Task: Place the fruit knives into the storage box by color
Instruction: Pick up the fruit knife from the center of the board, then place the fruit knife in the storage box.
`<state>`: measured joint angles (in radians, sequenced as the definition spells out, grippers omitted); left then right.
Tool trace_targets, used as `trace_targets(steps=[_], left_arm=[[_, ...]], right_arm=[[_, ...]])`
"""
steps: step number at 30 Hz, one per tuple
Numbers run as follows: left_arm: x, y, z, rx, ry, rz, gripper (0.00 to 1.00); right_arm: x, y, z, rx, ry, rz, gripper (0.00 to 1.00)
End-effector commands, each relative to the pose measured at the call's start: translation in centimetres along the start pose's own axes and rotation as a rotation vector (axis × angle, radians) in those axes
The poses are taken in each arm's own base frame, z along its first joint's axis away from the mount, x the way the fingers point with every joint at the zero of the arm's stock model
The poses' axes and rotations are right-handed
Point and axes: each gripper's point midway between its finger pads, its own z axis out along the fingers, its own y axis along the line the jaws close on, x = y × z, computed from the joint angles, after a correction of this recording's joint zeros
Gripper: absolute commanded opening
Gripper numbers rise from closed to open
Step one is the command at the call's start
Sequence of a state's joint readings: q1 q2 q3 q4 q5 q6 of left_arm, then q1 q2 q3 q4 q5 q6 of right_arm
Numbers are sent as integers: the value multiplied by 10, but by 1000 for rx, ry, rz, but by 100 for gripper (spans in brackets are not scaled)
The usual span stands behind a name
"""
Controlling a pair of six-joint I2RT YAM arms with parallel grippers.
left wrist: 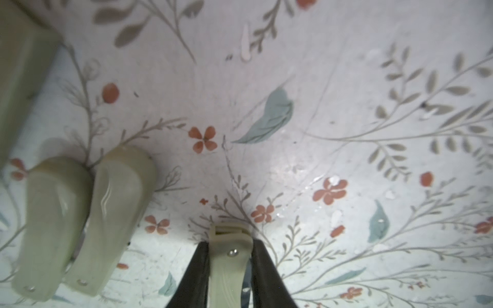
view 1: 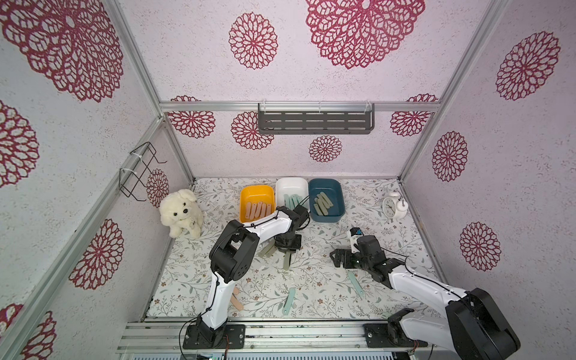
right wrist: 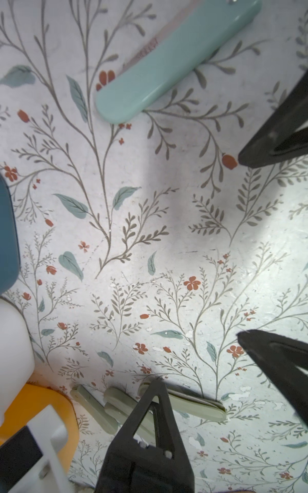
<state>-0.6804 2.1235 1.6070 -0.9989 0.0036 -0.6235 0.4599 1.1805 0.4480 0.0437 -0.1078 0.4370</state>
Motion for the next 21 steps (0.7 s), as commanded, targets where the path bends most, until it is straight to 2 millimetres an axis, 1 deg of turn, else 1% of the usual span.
trace_targets(steps=[1,7,11,13,16,18,21], left_arm=[[-16,-13,-21,19,-73,0,15],[-46,-42,-62,79,-200,13,12],[-69,-62,-87,119,-289,29,10],[-83,-68,-101,124,-345,39,10],[-107,-78,-116,129,-428,45,10],[-125,-84,-123,135,-485,46,10],[-151,-99,-128,159,-572,64,10]], right_arm=[[-20,1,-10,3,-59,-13,99],[-34,-5,-18,15,-97,4,99],[-39,-10,-23,25,-112,13,99],[-41,-13,-25,30,-120,19,99],[-44,-16,-27,37,-129,25,99],[-44,-20,-28,44,-130,34,99],[-44,-23,-30,42,-132,47,99]])
